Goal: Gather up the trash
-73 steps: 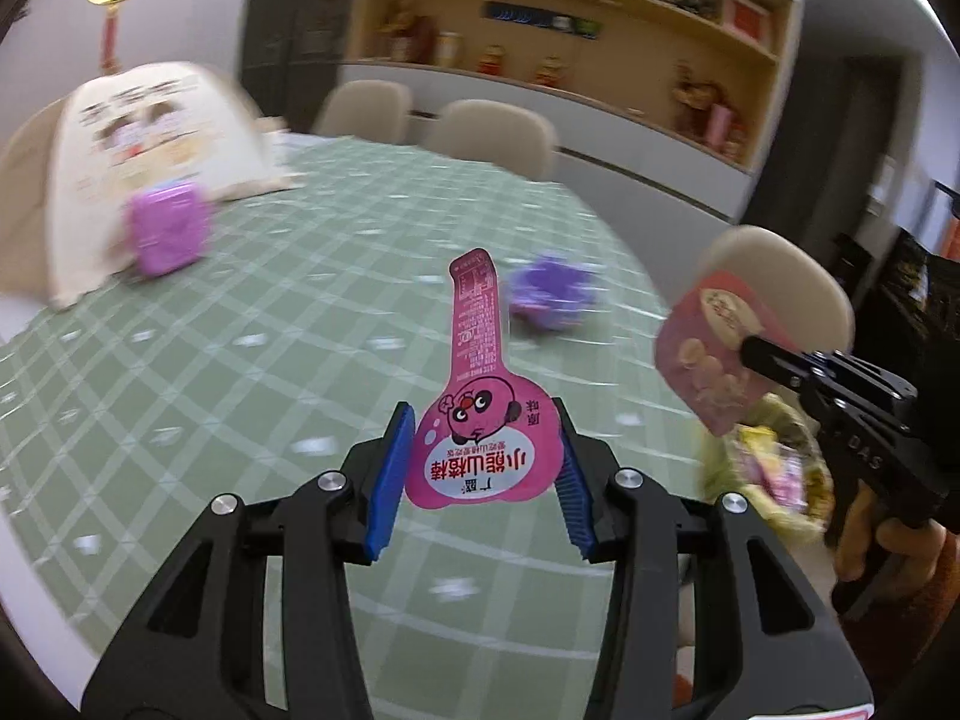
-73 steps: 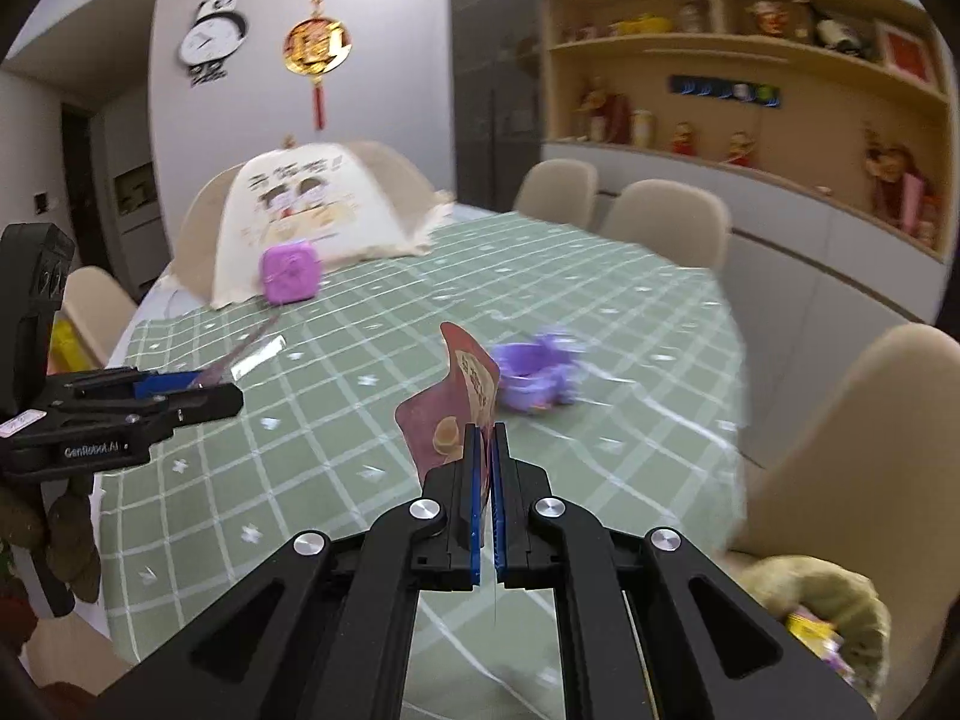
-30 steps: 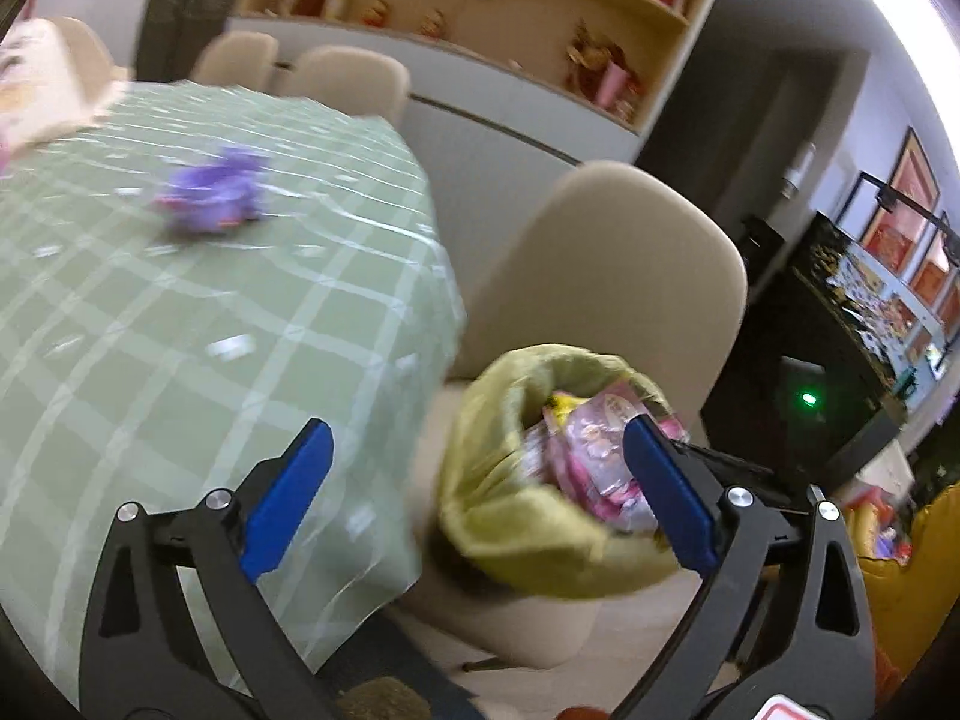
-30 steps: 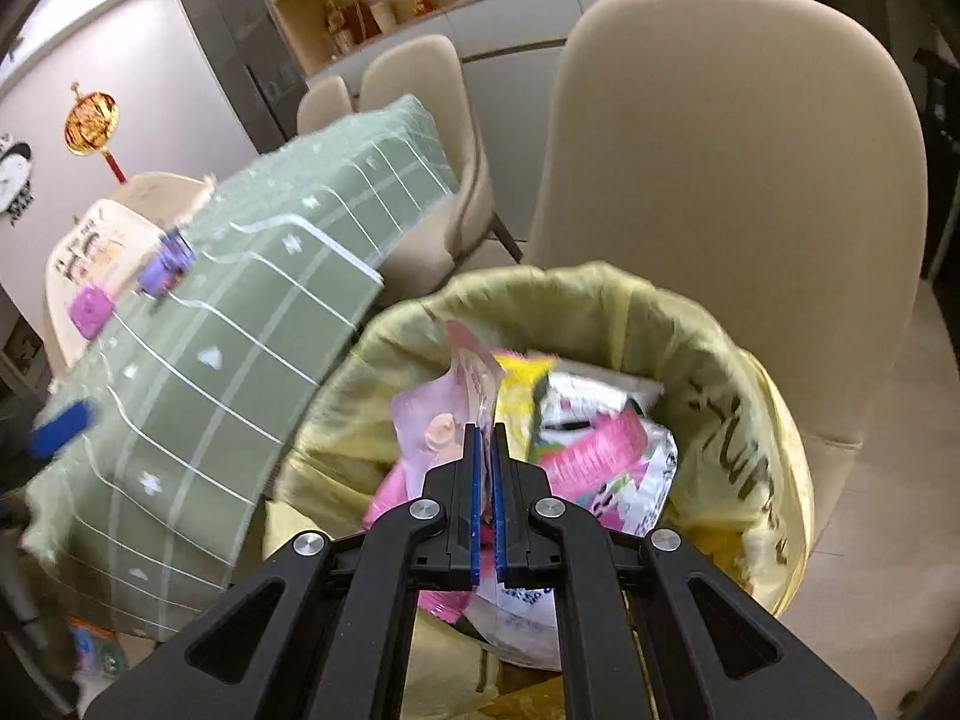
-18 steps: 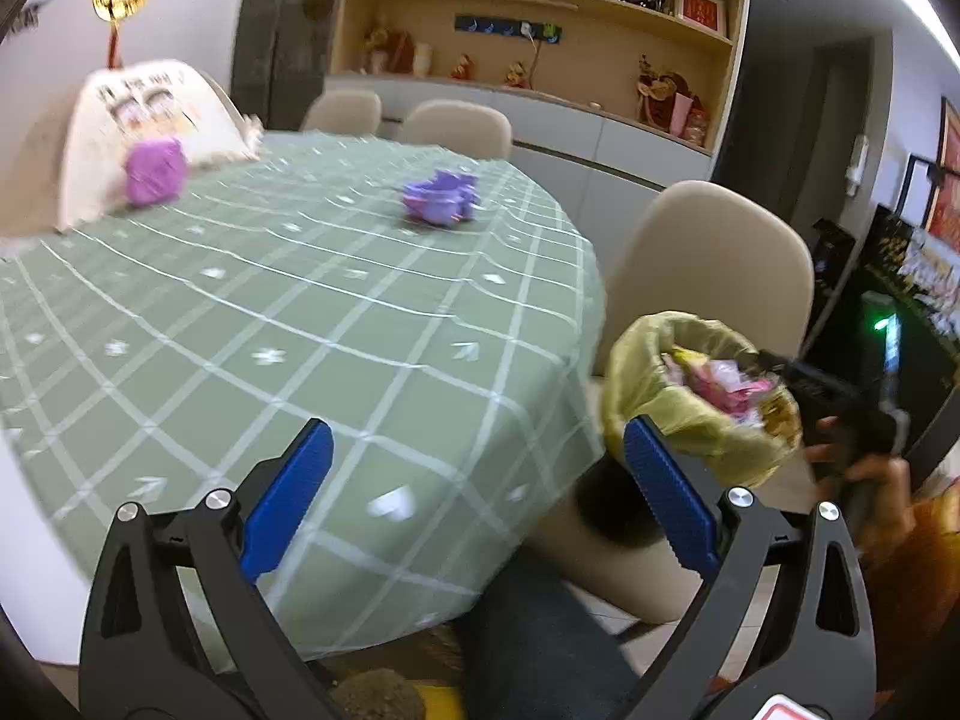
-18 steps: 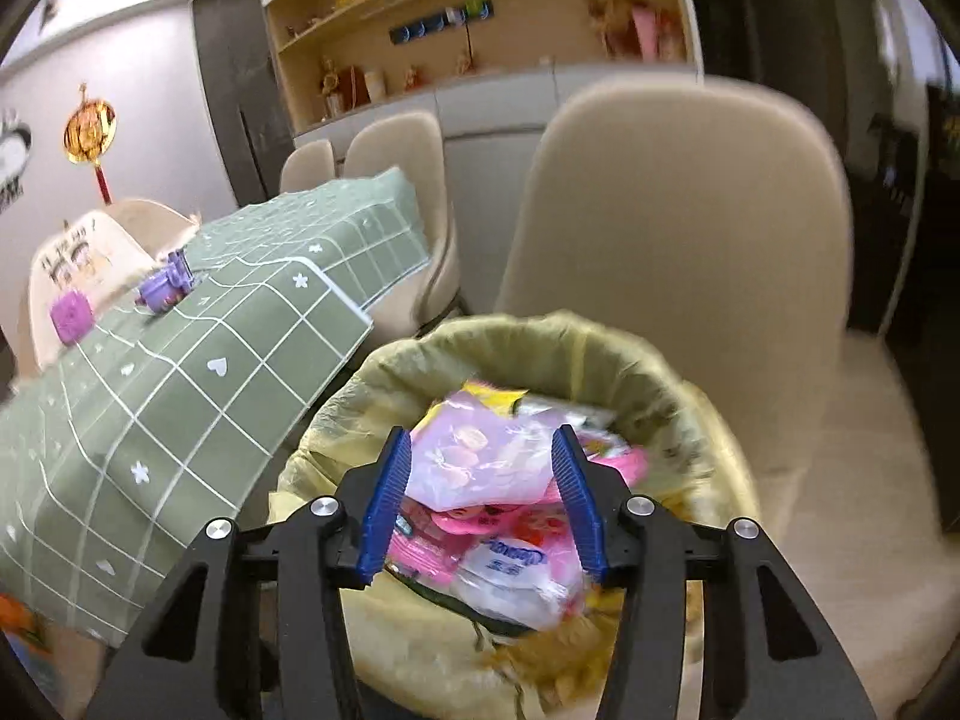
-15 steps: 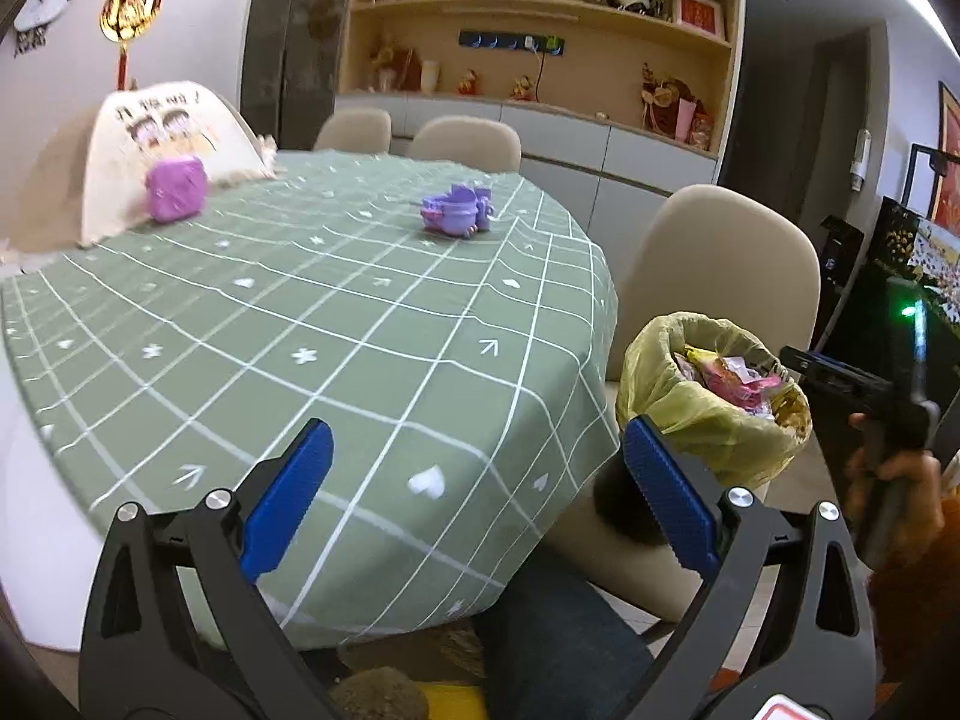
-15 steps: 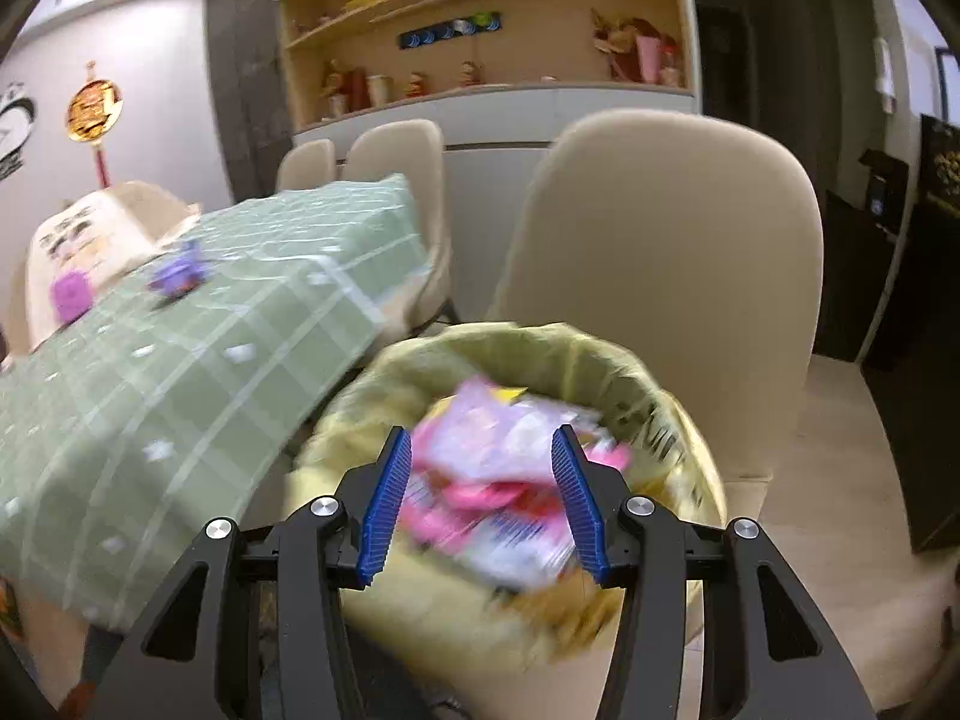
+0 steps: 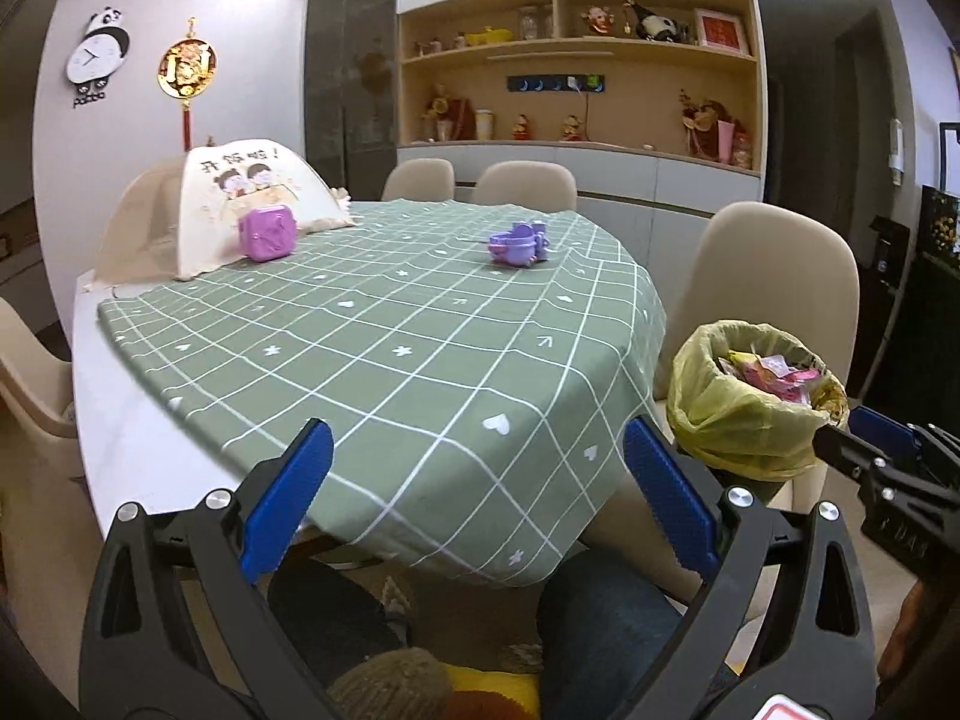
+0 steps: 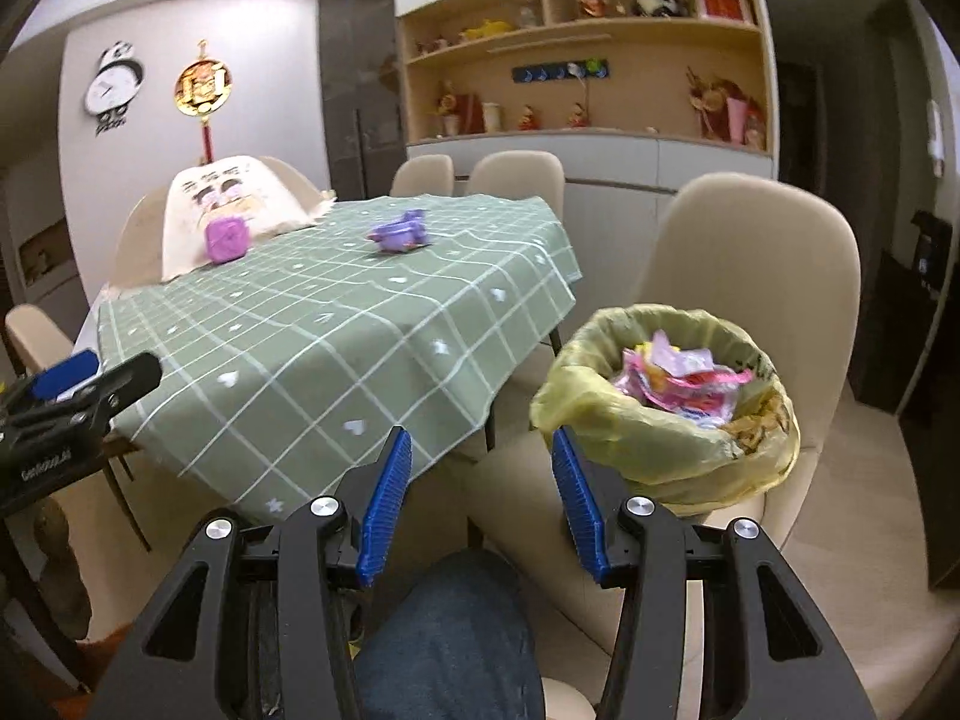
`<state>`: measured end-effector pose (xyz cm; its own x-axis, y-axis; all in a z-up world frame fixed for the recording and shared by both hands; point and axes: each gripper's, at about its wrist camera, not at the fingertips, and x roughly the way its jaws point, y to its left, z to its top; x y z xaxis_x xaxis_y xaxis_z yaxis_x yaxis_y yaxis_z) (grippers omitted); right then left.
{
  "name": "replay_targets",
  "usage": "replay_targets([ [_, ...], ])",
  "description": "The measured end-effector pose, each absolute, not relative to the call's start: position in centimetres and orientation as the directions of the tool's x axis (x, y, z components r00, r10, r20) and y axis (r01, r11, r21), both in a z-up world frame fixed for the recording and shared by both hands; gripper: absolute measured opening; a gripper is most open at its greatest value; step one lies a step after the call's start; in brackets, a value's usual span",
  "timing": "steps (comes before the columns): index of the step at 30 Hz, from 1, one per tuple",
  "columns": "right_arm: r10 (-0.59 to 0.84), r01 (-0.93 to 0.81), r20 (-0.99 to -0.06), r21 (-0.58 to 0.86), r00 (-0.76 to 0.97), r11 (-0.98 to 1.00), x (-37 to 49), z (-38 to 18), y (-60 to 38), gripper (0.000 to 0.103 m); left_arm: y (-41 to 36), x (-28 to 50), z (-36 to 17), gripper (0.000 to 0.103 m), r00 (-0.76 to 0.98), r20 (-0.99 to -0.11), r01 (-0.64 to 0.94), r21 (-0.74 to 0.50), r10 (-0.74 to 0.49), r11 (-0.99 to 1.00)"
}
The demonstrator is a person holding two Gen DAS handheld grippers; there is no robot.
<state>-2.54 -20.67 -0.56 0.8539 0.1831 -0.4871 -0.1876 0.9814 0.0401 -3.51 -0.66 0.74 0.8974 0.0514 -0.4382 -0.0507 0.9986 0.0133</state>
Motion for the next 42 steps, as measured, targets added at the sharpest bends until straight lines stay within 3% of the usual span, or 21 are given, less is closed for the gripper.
replay_targets([
  [12, 0.219, -0.218, -0.499, 0.060, 0.838, 0.974, -2.7, -1.1, -19.5, 0.046, -0.8, -3.7, -0.1, 0.093, 0.878, -0.465, -0.100, 0.048, 0.111, 0.994],
  [42, 0.223, -0.223, -0.513, 0.061, 0.829, 0.973, -2.3, -1.5, -19.6, 0.046, -0.9, -3.4, -0.5, 0.093, 0.868, -0.485, -0.089, 0.051, 0.103, 0.995],
])
